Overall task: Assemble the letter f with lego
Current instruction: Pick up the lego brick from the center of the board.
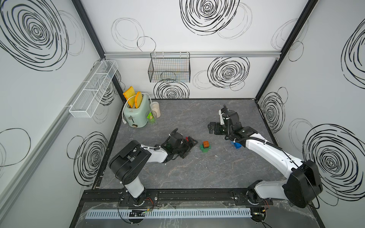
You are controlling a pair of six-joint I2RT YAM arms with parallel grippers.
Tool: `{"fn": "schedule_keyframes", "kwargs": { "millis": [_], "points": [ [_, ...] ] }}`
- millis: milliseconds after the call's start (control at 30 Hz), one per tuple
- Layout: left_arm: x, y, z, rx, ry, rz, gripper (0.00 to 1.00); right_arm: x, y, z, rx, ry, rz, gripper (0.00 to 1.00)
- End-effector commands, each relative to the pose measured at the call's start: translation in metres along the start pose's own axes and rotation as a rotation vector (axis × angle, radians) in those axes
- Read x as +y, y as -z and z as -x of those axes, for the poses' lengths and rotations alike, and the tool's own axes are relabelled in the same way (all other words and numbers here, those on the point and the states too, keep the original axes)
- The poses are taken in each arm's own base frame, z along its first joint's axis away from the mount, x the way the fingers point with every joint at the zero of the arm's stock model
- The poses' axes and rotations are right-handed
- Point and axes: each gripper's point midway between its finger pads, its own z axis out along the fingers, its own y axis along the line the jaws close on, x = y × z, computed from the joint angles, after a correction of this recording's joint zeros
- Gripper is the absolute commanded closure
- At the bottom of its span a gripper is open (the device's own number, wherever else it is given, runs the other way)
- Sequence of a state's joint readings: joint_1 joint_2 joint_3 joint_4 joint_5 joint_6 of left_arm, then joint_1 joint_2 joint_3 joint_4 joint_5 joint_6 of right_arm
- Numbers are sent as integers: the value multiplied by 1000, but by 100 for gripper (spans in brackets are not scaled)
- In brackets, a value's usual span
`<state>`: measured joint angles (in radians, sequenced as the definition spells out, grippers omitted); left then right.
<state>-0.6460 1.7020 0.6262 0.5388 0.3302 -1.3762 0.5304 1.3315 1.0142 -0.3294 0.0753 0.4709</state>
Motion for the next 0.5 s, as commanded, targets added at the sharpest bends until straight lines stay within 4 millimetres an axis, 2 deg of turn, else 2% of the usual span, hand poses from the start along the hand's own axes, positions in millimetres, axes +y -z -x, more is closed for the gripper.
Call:
{"fn": "schedule_keyframes", "kwargs": {
  "millis": [0, 233, 467],
  "points": [
    [-25, -10, 16, -81, 61, -82, 2, 0, 4, 0, 4, -16, 14, 1],
    [-25, -27, 38, -153, 116, -86, 2, 3, 1, -4, 29, -12, 36, 1],
    [-29, -57, 54, -148, 121, -84, 2, -1, -5, -8, 45, -18, 34, 1]
  ]
}}
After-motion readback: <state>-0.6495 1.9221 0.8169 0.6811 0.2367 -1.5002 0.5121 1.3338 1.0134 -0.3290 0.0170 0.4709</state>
